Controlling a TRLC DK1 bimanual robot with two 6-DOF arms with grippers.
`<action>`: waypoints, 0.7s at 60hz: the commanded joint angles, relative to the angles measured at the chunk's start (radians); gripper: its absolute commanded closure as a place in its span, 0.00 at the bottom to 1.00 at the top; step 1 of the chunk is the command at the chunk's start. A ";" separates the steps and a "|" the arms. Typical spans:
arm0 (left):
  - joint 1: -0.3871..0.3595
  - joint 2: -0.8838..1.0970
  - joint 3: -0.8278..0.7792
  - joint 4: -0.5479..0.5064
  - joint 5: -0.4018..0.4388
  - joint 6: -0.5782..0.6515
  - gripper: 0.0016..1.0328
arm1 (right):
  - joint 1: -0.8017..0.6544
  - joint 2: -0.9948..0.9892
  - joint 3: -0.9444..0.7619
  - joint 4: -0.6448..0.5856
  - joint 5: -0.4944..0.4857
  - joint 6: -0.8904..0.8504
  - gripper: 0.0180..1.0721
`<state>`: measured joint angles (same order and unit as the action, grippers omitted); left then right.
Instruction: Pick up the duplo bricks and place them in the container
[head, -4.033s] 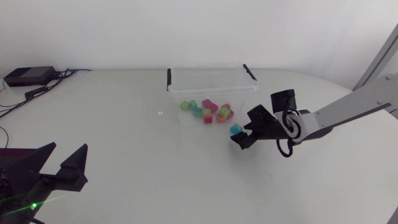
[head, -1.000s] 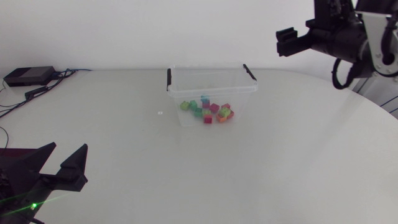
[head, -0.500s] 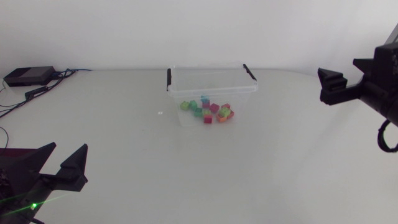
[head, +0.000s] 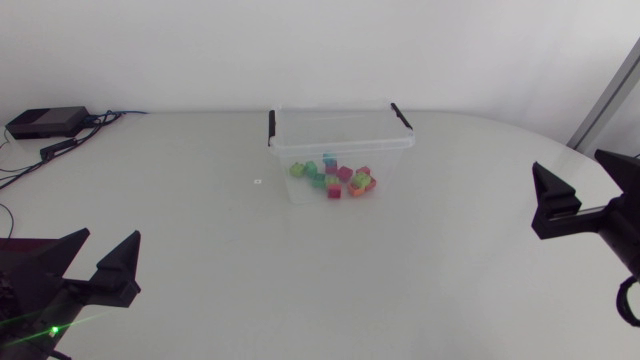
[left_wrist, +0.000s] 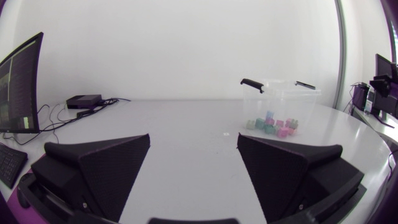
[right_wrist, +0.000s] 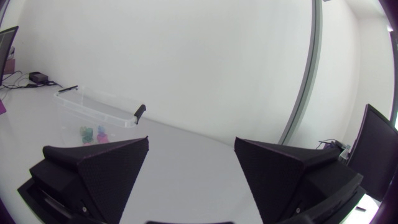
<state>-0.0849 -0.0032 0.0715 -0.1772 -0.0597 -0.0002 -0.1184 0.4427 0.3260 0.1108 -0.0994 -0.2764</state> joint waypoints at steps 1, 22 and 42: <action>0.013 -0.007 -0.027 0.027 0.010 -0.002 0.05 | 0.014 -0.045 -0.046 -0.015 0.014 0.037 0.05; 0.050 -0.002 -0.050 0.104 0.036 -0.001 0.05 | 0.068 -0.249 -0.190 -0.064 0.058 0.160 0.05; 0.082 0.003 -0.070 0.172 0.058 0.000 0.05 | 0.115 -0.429 -0.316 -0.108 0.096 0.268 0.05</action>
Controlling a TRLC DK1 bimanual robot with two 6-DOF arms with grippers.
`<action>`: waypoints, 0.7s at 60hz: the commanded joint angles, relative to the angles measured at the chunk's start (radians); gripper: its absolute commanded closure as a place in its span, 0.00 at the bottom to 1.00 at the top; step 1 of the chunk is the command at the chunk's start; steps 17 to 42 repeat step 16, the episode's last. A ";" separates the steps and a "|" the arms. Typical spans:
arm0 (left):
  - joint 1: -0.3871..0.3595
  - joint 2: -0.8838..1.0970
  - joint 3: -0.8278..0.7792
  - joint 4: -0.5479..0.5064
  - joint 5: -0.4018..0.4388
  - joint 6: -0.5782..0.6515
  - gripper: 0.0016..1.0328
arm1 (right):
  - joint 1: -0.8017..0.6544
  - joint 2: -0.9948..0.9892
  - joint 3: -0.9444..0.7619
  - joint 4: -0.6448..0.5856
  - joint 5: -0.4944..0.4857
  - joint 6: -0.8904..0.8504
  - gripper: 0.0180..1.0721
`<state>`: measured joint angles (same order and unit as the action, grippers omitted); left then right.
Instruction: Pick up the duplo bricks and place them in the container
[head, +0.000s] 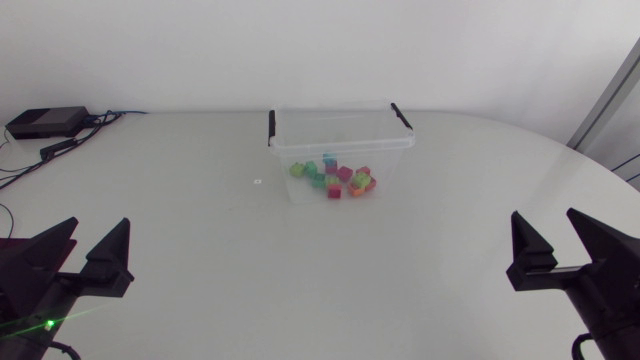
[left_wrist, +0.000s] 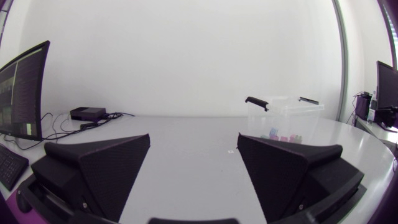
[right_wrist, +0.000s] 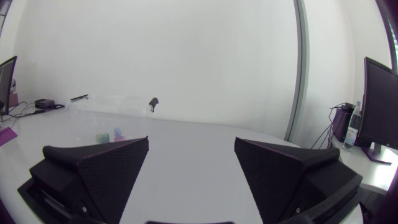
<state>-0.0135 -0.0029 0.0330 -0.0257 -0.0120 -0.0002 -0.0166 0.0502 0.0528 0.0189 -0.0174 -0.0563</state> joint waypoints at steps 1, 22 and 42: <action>0.013 0.003 -0.032 0.024 0.011 0.000 0.05 | 0.015 -0.045 -0.049 -0.018 0.016 0.053 0.05; 0.014 0.003 -0.033 0.026 0.012 0.000 0.05 | 0.017 -0.050 -0.053 -0.019 0.017 0.056 0.05; 0.014 0.003 -0.033 0.026 0.012 0.000 0.05 | 0.017 -0.050 -0.053 -0.019 0.017 0.056 0.05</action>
